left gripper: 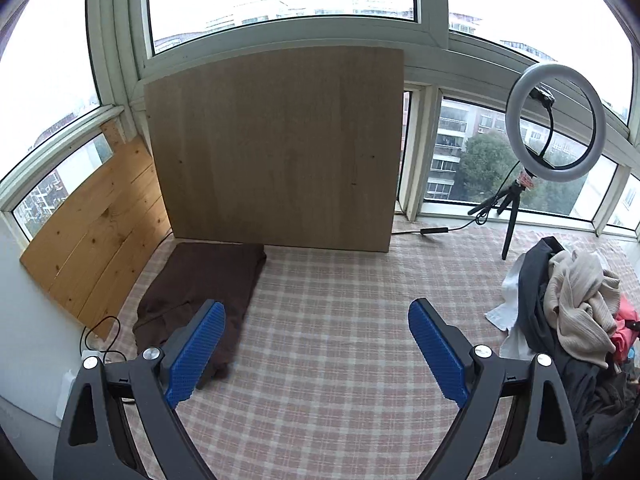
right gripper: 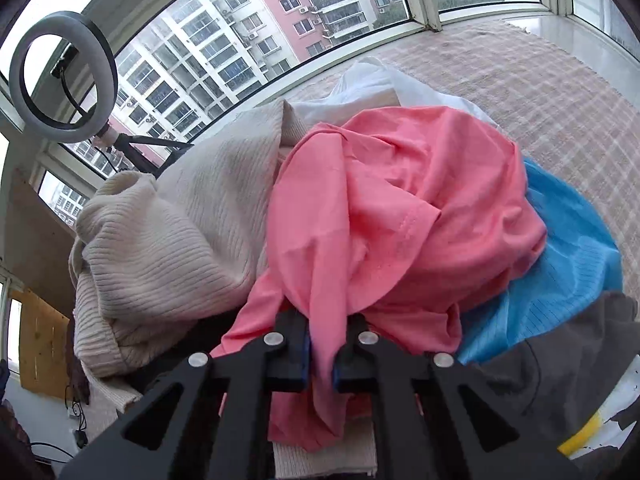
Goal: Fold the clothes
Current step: 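Reach into the clothes heap and grasp the pink shirt with the right tool, then lift the pink shirt and drop it onto the bed with the right tool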
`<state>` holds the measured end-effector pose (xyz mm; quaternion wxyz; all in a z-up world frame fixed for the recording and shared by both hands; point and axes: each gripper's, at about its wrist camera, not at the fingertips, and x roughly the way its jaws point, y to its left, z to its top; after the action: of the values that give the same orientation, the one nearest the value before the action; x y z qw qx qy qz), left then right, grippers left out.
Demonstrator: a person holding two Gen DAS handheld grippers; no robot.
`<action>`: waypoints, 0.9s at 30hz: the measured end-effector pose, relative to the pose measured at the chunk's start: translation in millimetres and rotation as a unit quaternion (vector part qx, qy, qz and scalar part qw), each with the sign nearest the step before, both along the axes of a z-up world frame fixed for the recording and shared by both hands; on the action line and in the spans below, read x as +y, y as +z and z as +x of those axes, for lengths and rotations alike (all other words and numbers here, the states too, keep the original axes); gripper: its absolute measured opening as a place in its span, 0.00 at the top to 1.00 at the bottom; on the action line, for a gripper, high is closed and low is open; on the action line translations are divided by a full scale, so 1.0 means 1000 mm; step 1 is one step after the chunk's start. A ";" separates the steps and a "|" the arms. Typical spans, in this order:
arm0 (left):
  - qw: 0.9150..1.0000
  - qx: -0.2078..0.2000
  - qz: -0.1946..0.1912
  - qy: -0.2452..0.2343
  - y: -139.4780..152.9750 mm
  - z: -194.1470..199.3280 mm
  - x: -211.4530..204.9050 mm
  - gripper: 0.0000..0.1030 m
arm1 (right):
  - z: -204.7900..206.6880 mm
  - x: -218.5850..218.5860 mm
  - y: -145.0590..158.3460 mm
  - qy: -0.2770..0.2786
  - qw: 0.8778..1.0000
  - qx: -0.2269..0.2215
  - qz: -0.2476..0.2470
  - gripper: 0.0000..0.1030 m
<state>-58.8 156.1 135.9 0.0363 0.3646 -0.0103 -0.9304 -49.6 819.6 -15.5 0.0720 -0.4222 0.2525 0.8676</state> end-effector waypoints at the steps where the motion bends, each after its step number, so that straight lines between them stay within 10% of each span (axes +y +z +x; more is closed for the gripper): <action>1: 1.000 0.006 0.001 0.003 0.004 -0.001 -0.009 0.09 | 0.008 -0.005 0.020 -0.007 1.000 0.025 0.012 0.93; 9: 0.998 0.059 0.001 0.003 0.038 -0.001 -0.074 0.09 | 0.046 -0.112 0.196 0.046 0.974 0.217 0.053 0.93; 18: 0.995 0.095 0.031 -0.004 0.056 0.017 -0.150 0.09 | 0.029 -0.331 0.349 0.228 0.897 0.375 0.055 0.94; 22: 0.996 0.086 0.028 -0.004 0.043 0.023 -0.174 0.08 | -0.025 -0.392 0.264 0.275 0.926 0.253 0.048 0.93; 24: 0.997 0.068 0.023 -0.013 0.031 0.020 -0.181 0.08 | -0.052 -0.422 0.219 0.297 0.935 0.189 0.043 0.62; 27: 0.999 0.034 0.007 -0.032 0.005 0.013 -0.185 0.08 | -0.092 -0.467 0.152 0.326 0.940 0.091 0.037 0.56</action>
<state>-45.7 -29.3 141.1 0.0046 0.3323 -0.0145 -0.9430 -141.9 352.9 136.8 -0.2227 -0.3981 0.0744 0.8868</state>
